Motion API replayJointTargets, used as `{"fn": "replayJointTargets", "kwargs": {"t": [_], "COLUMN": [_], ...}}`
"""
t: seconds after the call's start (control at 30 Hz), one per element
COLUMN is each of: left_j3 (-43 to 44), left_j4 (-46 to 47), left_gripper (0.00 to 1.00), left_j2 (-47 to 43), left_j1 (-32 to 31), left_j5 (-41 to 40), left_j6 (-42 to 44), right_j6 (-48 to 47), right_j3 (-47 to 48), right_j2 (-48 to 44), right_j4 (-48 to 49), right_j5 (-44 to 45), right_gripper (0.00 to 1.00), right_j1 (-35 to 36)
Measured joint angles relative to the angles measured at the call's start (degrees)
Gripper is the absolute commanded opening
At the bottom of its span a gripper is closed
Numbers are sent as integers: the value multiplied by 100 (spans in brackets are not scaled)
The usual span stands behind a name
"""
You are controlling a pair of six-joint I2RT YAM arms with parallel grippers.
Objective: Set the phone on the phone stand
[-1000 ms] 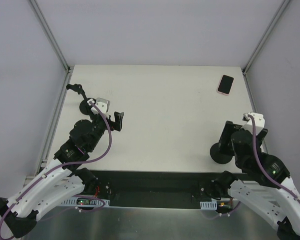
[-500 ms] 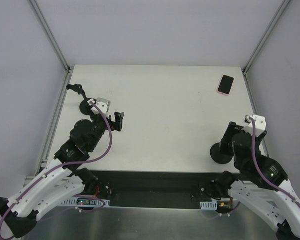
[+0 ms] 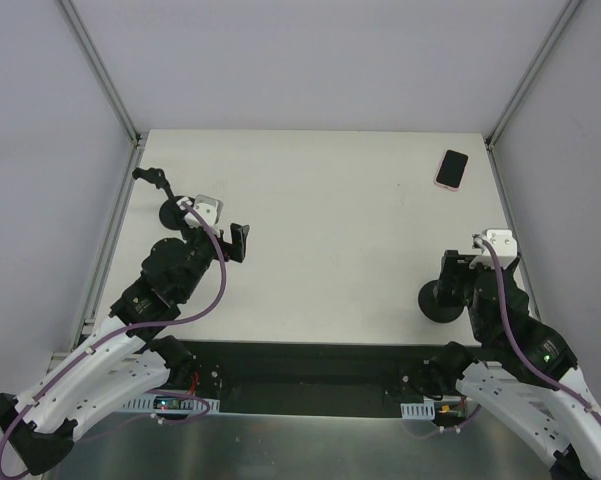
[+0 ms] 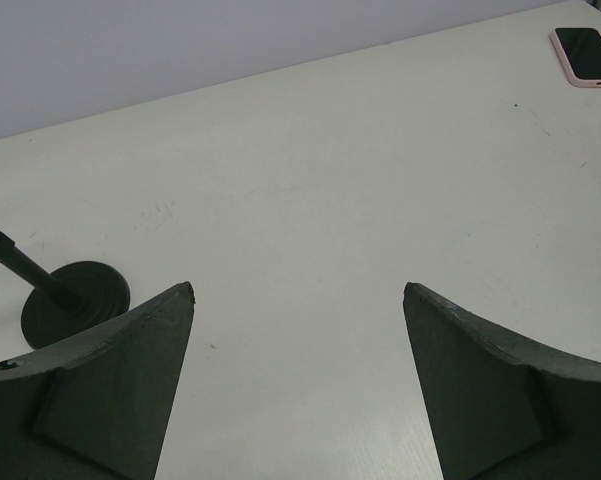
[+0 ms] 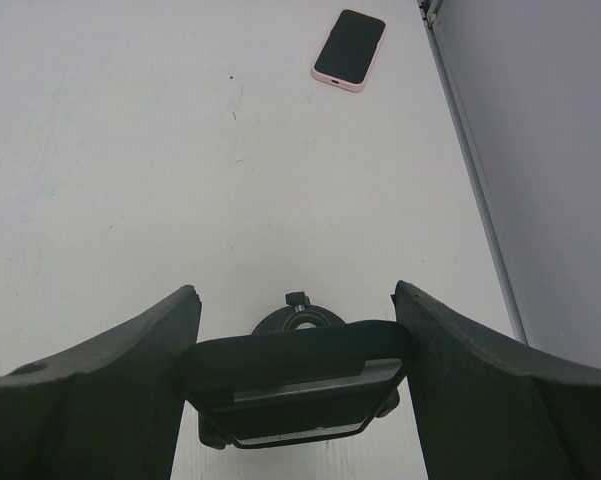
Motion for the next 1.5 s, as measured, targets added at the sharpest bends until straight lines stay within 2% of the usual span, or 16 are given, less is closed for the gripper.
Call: {"fn": "replayJointTargets", "kwargs": {"t": [0.1,0.13,0.23,0.37,0.4,0.47,0.53,0.83,1.13,1.23,1.3,1.4,1.5], "left_j3": [-2,-2,0,0,0,0,0,0,2,9,20,31,39], "left_j4": [0,0,0,0,0,0,-2,0,0,-2,-4,-7,-13], "left_gripper": [84,84,84,84,84,84,84,84,84,87,88,89,89], "left_j2": [-15,-20,-31,-35,-35,-35,-35,-35,-35,-35,-39,-81,-160], "left_j1": [0,0,0,0,0,0,0,0,0,0,0,0,0], "left_j5": [0,2,2,4,4,7,7,22,83,131,146,168,175], "left_j6": [0,0,0,0,0,0,0,0,0,0,0,0,0], "right_j6": [0,15,57,101,101,94,98,94,-568,-914,-1056,-1021,-728], "right_j3": [0,0,0,20,24,28,26,94,1084,1646,2352,3803,5539], "right_j2": [17,17,17,85,105,125,125,133,623,1329,2188,3816,5451], "right_j4": [11,7,-2,-15,-15,-7,-55,-275,-33,240,321,271,-221], "right_j5": [17,39,76,125,125,127,136,208,382,413,332,-264,-1115], "right_gripper": [22,37,62,75,83,87,99,100,97,97,97,97,97], "right_j1": [0,0,0,0,0,0,0,0,0,-17,-186,-817,-1644]}}
